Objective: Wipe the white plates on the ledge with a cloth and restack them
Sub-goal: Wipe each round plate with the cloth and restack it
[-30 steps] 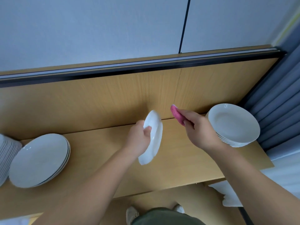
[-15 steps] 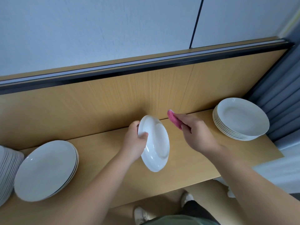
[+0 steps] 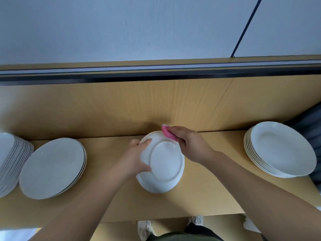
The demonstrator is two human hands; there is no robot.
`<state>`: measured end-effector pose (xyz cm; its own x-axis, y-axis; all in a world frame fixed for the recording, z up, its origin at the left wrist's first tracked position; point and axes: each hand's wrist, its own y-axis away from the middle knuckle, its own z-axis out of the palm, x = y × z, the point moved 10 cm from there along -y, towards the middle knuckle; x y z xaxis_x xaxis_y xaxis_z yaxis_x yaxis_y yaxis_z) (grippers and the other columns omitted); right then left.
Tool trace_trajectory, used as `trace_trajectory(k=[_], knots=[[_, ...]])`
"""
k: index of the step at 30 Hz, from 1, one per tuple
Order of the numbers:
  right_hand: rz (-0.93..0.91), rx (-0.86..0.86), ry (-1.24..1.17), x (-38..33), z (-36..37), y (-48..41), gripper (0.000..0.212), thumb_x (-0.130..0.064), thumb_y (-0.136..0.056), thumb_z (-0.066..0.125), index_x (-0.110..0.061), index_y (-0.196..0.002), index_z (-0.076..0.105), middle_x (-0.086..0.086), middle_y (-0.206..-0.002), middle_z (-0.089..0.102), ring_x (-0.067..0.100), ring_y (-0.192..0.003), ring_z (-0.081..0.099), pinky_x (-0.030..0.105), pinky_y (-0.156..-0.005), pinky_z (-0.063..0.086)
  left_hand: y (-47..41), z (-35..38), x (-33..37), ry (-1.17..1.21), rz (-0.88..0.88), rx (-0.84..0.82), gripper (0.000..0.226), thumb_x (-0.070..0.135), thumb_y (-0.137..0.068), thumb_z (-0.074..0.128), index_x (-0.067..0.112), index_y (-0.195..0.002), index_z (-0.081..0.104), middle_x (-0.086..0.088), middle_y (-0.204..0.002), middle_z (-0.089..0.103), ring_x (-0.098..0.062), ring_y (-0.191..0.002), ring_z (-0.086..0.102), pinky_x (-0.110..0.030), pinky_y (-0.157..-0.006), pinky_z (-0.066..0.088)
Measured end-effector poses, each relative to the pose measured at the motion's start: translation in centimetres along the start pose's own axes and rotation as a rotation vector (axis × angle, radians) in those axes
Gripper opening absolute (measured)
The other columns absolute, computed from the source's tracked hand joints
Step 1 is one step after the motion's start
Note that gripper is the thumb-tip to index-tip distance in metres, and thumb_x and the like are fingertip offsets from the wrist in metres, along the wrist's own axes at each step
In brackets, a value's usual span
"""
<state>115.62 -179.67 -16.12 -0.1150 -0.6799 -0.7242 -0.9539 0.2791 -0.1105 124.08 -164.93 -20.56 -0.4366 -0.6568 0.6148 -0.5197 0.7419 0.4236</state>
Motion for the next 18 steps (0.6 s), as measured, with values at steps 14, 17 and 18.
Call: trace_trajectory(k=[14, 17, 18], knots=[[0.006, -0.421, 0.157, 2.1, 9.0, -3.5, 0.045, -0.030, -0.107, 0.028, -0.036, -0.152, 0.028, -0.012, -0.157, 0.027, 0.008, -0.144, 0.024, 0.028, -0.117, 0.023, 0.5, 0.4, -3.2, 0.095, -0.069, 0.050, 0.098, 0.021, -0.068, 0.085, 0.032, -0.149, 0.030, -0.001, -0.139, 0.032, -0.021, -0.127, 0.039, -0.028, -0.107, 0.035], [0.105, -0.388, 0.042, 3.2, 8.5, -3.5, 0.043, -0.030, -0.106, 0.030, -0.036, -0.149, 0.035, -0.017, -0.152, 0.033, 0.004, -0.138, 0.032, 0.020, -0.114, 0.024, 0.4, 0.5, -3.7, 0.117, -0.073, 0.059, 0.097, 0.021, -0.068, 0.085, 0.032, -0.148, 0.032, 0.000, -0.131, 0.035, -0.020, -0.123, 0.040, -0.023, -0.102, 0.035], [0.132, -0.379, 0.024, 3.6, 8.4, -3.4, 0.043, -0.029, -0.106, 0.031, -0.035, -0.149, 0.035, -0.017, -0.151, 0.035, 0.004, -0.137, 0.034, 0.019, -0.112, 0.024, 0.4, 0.5, -3.9, 0.121, -0.075, 0.061, 0.097, 0.021, -0.068, 0.085, 0.032, -0.148, 0.032, 0.000, -0.129, 0.036, -0.019, -0.122, 0.040, -0.022, -0.100, 0.035]])
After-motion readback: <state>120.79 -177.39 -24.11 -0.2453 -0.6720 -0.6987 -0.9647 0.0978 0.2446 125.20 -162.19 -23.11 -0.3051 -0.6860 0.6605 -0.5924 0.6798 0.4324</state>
